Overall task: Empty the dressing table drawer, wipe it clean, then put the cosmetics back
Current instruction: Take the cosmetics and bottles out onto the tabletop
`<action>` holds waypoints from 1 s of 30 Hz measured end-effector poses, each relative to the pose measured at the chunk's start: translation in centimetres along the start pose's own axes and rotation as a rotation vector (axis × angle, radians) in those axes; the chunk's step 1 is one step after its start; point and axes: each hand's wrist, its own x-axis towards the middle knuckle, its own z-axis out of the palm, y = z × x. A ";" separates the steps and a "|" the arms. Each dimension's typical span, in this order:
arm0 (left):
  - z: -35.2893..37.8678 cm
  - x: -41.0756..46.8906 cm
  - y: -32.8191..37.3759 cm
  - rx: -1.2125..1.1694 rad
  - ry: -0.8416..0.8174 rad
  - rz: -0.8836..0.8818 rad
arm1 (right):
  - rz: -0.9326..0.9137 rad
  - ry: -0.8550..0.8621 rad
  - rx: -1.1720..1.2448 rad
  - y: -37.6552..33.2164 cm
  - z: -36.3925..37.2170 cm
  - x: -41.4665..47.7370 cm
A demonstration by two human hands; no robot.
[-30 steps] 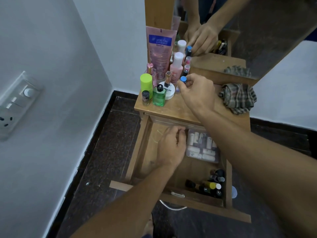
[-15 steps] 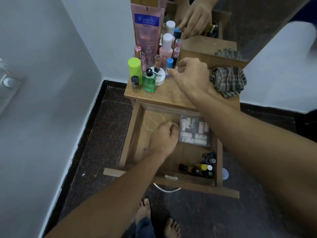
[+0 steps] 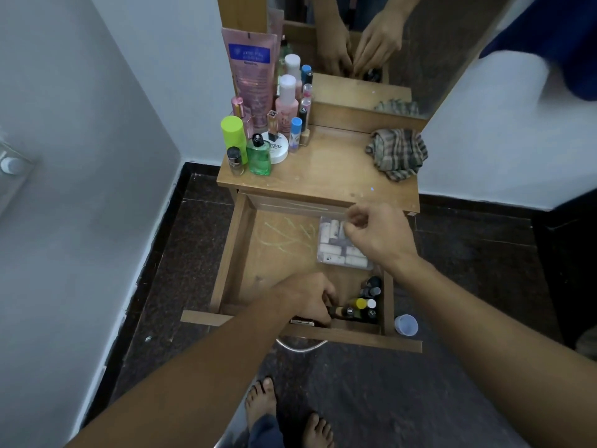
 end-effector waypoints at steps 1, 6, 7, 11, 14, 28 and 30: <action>-0.1 0.1 0.1 0.021 0.004 0.001 | -0.003 -0.002 -0.005 0.2 0.0 -0.4; 0.0 0.2 0.3 0.121 0.153 -0.003 | 0.003 0.016 -0.002 0.7 0.2 -1.4; 0.2 0.2 0.2 0.120 0.192 -0.009 | -0.002 0.017 0.003 0.7 0.2 -1.5; -0.2 -0.3 0.1 0.095 0.395 -0.003 | -0.065 -0.047 -0.022 0.6 0.4 -2.0; -2.3 -0.8 0.5 0.047 0.652 0.003 | -0.082 -0.113 -0.026 0.2 0.7 -2.0; -9.8 -2.8 0.8 -0.014 1.173 0.122 | -0.131 0.171 0.073 -5.6 2.9 4.2; -9.2 -2.9 0.4 -0.106 1.231 0.113 | -0.089 0.210 0.132 -6.4 3.2 5.7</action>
